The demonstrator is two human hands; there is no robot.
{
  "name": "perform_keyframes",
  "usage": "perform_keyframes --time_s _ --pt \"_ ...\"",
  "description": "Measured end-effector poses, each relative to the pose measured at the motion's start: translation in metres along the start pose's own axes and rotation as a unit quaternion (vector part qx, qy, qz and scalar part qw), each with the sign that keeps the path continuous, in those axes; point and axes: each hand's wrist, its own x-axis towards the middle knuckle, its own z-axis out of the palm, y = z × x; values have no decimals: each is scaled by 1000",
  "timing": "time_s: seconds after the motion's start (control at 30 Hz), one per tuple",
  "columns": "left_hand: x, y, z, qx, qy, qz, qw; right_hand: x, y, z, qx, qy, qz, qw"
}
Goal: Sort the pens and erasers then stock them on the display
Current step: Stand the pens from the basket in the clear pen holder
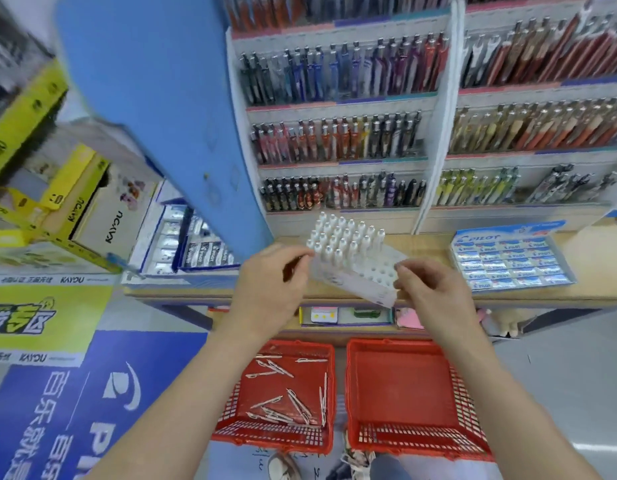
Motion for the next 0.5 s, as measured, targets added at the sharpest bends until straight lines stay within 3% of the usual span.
perform_keyframes --time_s 0.23,0.5 --pt "-84 -96 -38 12 42 -132 990 -23 -15 58 -145 -207 -49 966" --pt "-194 -225 -17 11 34 -308 951 -56 86 172 -269 -356 -37 894"
